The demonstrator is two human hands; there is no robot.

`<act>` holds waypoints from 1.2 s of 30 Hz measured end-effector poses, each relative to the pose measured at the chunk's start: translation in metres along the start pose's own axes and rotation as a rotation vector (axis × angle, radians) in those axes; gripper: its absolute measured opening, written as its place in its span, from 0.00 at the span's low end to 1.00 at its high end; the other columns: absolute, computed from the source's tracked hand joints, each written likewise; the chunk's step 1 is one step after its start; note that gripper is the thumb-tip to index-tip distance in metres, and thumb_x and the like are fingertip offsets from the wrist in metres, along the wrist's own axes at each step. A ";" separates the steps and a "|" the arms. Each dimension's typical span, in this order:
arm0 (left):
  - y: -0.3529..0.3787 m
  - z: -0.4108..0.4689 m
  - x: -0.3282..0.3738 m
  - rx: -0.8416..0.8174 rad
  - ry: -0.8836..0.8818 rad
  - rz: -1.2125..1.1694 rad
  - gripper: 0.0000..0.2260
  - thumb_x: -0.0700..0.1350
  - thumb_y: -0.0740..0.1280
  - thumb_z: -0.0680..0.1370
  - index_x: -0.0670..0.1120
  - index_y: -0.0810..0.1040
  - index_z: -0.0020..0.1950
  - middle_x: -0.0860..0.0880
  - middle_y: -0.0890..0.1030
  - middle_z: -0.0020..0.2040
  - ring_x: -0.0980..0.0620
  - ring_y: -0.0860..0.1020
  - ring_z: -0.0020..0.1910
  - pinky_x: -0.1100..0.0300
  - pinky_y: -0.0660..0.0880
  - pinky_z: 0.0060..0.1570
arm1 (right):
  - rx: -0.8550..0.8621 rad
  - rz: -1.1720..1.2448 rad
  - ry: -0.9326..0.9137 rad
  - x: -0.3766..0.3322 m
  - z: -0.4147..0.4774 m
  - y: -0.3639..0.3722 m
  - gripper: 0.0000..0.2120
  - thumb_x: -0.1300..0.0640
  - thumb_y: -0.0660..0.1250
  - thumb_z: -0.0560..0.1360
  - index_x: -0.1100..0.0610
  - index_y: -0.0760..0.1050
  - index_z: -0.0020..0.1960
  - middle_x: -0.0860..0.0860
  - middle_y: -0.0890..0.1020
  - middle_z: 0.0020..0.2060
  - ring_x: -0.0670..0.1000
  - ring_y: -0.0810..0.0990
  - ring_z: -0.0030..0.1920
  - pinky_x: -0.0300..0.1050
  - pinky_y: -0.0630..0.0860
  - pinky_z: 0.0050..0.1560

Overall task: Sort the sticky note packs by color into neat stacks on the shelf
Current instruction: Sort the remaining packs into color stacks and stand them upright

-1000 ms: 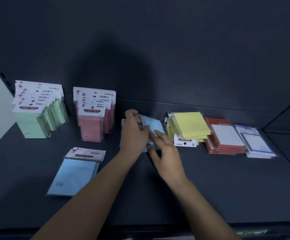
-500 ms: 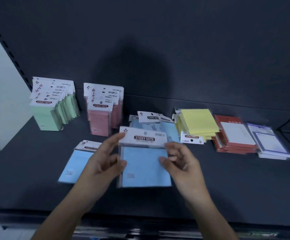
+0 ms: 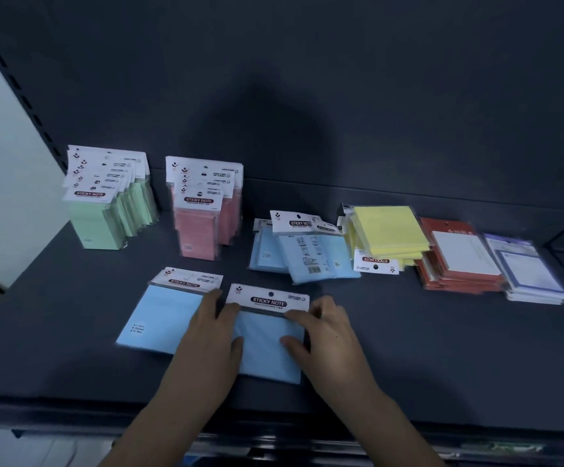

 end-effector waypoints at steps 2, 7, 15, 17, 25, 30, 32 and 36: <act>-0.001 0.008 0.001 -0.003 0.036 0.109 0.21 0.40 0.74 0.68 0.41 0.75 0.60 0.41 0.70 0.65 0.41 0.73 0.59 0.51 0.74 0.54 | 0.024 0.081 0.025 0.004 0.004 -0.003 0.17 0.51 0.66 0.75 0.50 0.74 0.64 0.47 0.67 0.51 0.48 0.67 0.56 0.37 0.67 0.56; -0.008 0.038 0.021 0.044 0.020 -0.242 0.13 0.44 0.68 0.75 0.44 0.76 0.58 0.52 0.77 0.48 0.51 0.74 0.51 0.63 0.68 0.49 | 0.271 0.272 0.152 0.024 0.018 -0.025 0.13 0.61 0.67 0.74 0.55 0.77 0.58 0.47 0.74 0.55 0.48 0.73 0.59 0.35 0.67 0.59; 0.017 0.090 0.050 -0.039 -0.298 -0.874 0.13 0.42 0.68 0.76 0.40 0.73 0.58 0.44 0.80 0.42 0.53 0.75 0.27 0.67 0.71 0.24 | 0.167 0.203 0.011 0.017 0.023 -0.019 0.18 0.62 0.65 0.75 0.54 0.73 0.64 0.43 0.73 0.62 0.42 0.66 0.60 0.16 0.54 0.53; 0.019 0.093 0.050 -0.019 -0.268 -0.849 0.12 0.39 0.67 0.75 0.39 0.73 0.57 0.42 0.80 0.42 0.57 0.75 0.23 0.67 0.72 0.24 | 0.172 0.217 0.005 0.018 0.022 -0.021 0.18 0.62 0.65 0.75 0.53 0.73 0.63 0.40 0.72 0.58 0.39 0.65 0.58 0.16 0.56 0.53; -0.023 0.071 0.011 0.057 -0.267 -1.057 0.09 0.33 0.64 0.76 0.41 0.77 0.54 0.45 0.80 0.36 0.57 0.76 0.24 0.67 0.74 0.26 | 0.151 0.480 0.240 0.033 0.024 -0.023 0.16 0.52 0.64 0.77 0.53 0.72 0.64 0.45 0.76 0.56 0.45 0.72 0.61 0.41 0.69 0.62; -0.043 0.037 -0.015 -0.090 -0.275 -1.083 0.09 0.34 0.63 0.77 0.43 0.80 0.52 0.41 0.82 0.42 0.54 0.75 0.26 0.65 0.75 0.28 | 0.153 1.151 0.286 0.014 0.025 -0.022 0.14 0.62 0.66 0.75 0.50 0.71 0.58 0.52 0.82 0.51 0.46 0.80 0.48 0.34 0.76 0.46; -0.043 0.029 -0.017 -0.101 -0.277 -1.095 0.10 0.34 0.62 0.77 0.44 0.80 0.51 0.43 0.83 0.43 0.54 0.76 0.28 0.65 0.76 0.28 | 0.152 1.299 0.297 0.009 0.026 -0.022 0.16 0.65 0.65 0.74 0.53 0.70 0.59 0.54 0.83 0.48 0.47 0.81 0.45 0.36 0.77 0.39; -0.041 0.021 -0.002 -0.109 -0.200 -1.266 0.12 0.45 0.60 0.79 0.45 0.82 0.54 0.45 0.84 0.52 0.49 0.82 0.51 0.56 0.78 0.49 | 0.148 1.349 0.344 0.000 0.025 -0.015 0.15 0.71 0.64 0.73 0.58 0.71 0.57 0.54 0.83 0.44 0.48 0.83 0.42 0.39 0.79 0.37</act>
Point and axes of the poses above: each hand's wrist, its own z-axis towards the middle knuckle, its own y-axis out of the palm, x = y × z, the point moved 3 cm from there along z, towards the middle knuckle
